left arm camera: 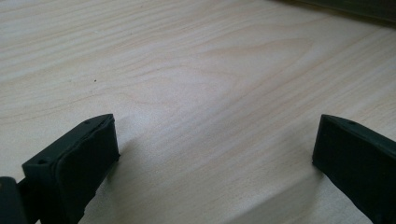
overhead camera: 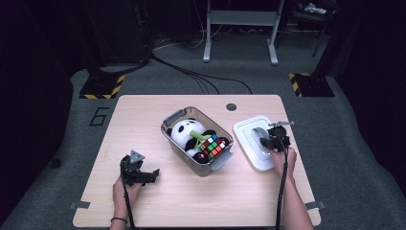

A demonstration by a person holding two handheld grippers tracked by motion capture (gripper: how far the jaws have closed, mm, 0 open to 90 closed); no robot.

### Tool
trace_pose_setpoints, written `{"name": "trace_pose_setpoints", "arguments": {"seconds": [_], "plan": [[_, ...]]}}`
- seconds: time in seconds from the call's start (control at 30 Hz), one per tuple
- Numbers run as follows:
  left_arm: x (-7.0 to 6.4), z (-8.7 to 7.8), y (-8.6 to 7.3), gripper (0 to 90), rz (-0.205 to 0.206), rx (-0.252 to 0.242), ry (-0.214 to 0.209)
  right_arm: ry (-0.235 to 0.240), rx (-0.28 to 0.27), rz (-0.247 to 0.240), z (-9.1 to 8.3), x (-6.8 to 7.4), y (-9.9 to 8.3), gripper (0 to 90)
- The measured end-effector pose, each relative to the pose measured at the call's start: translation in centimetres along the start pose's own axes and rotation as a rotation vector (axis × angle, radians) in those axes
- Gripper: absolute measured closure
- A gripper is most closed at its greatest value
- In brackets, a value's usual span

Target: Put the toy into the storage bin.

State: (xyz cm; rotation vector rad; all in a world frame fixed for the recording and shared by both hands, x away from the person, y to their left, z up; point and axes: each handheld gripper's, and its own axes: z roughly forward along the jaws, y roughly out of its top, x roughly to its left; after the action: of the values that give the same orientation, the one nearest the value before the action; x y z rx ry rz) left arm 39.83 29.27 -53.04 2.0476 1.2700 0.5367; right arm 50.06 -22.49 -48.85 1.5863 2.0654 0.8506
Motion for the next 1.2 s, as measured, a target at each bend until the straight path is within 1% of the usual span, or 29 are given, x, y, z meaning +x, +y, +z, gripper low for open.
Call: {"name": "trace_pose_setpoints", "arguments": {"seconds": [0.1, 0.17, 0.27, 0.3, 0.47, 0.63, 0.67, 0.7, 0.73, 0.83, 0.9, 0.97, 1.17, 1.2], "plan": [[0.0, 0.0, 0.0, 0.0, 0.000, -0.001, 0.001, 0.017, -0.017, -0.002, -0.6, -0.2, 0.0, 66.5], [0.0, 0.0, 0.0, 0.0, 0.000, 0.000, 0.000, 0.019, -0.022, -0.009, -1.0, -0.1, 0.1, 66.5], [0.0, 0.0, 0.0, 0.1, 0.000, 0.000, 0.001, 0.020, -0.022, -0.017, -1.3, 0.0, 0.1, 66.4], [0.0, 0.0, 0.0, 0.0, 0.000, 0.000, 0.000, 0.024, -0.020, -0.029, -1.6, 0.0, 0.2, 66.5], [0.0, 0.0, 0.0, 0.2, 0.000, 0.000, 0.002, 0.027, -0.021, -0.040, -2.1, 0.1, 0.3, 66.4], [0.0, 0.0, 0.0, 0.2, 0.001, 0.004, 0.001, 0.035, -0.036, -0.040, -3.3, -0.1, 0.9, 66.4], [0.0, 0.0, 0.0, 0.2, 0.001, 0.004, 0.001, 0.035, -0.040, -0.048, -3.6, -0.1, 1.1, 66.4], [0.0, 0.0, 0.0, 0.2, 0.000, 0.000, 0.002, 0.036, -0.040, -0.045, -3.8, 0.0, 1.2, 66.4], [0.0, 0.0, 0.0, 0.1, 0.000, -0.001, 0.002, 0.039, -0.043, -0.056, -4.0, -0.1, 1.4, 66.5], [0.0, 0.0, 0.0, 0.2, 0.000, 0.000, 0.002, 0.039, -0.040, -0.055, -4.7, 0.1, 1.7, 66.4], [0.0, 0.0, 0.0, 0.2, 0.000, 0.000, 0.002, 0.036, -0.050, -0.068, -5.0, 0.1, 1.9, 66.4], [0.0, 0.0, 0.0, 0.2, 0.005, 0.004, 0.002, 0.042, -0.054, -0.067, -5.4, 0.2, 2.2, 66.4], [0.0, 0.0, 0.0, 0.4, 0.001, 0.003, 0.003, 0.047, -0.064, -0.088, -6.5, 0.6, 3.2, 66.4], [0.0, 0.0, 0.0, 0.5, 0.002, 0.002, 0.004, 0.046, -0.067, -0.084, -6.6, 0.7, 3.3, 66.4]]}}
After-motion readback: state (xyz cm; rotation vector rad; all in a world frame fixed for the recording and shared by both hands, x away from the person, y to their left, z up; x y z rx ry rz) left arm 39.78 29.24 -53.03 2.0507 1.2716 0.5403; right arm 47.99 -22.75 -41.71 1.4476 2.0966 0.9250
